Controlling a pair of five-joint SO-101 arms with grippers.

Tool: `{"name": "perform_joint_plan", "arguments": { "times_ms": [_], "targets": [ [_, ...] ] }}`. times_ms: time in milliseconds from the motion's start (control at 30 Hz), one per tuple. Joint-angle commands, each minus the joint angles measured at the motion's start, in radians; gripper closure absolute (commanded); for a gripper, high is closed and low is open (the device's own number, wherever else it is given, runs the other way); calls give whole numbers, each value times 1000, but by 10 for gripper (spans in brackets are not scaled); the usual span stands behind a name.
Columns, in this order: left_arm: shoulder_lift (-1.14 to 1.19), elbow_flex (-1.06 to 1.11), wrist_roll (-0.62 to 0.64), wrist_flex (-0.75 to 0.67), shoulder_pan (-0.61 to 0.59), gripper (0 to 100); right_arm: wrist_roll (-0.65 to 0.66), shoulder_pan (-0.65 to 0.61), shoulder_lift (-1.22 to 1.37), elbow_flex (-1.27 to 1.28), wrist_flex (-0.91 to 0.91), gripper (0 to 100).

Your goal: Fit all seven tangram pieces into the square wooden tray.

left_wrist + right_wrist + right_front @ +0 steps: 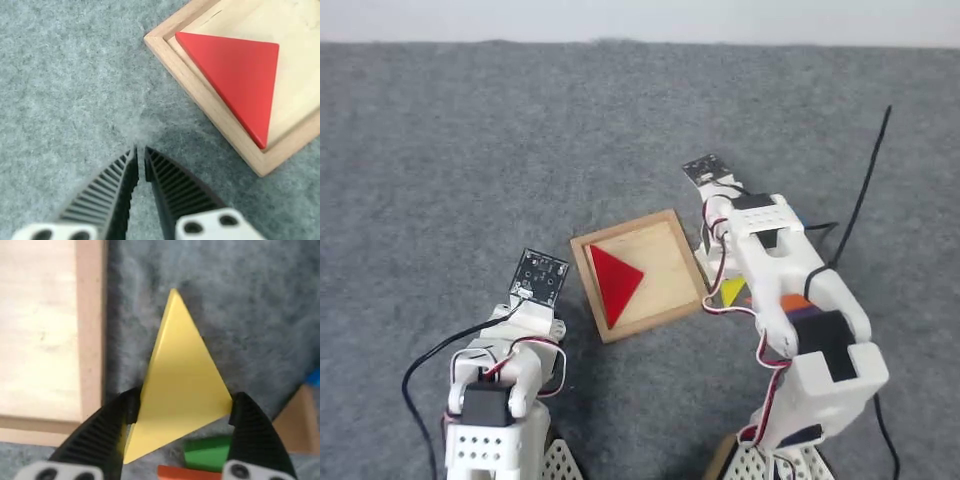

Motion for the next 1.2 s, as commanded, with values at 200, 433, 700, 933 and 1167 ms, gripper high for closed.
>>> {"name": "perform_joint_plan", "arguments": {
  "times_ms": [200, 433, 700, 933, 1167],
  "targets": [
    [-17, -10, -8, 3, -6, 978, 18, 48, -148, 3, 8, 787],
    [-17, -10, -8, 3, -6, 978, 31, 44, -209, 2, 21, 787],
    [-17, -10, -8, 3, -6, 978, 26, 77, -156, -28, 19, 735],
    [-17, -10, -8, 3, -6, 978, 32, 97, 42, -126, 45, 719],
    [-17, -10, -8, 3, -6, 978, 32, 27, 79, -146, 87, 715]
  ]
}}
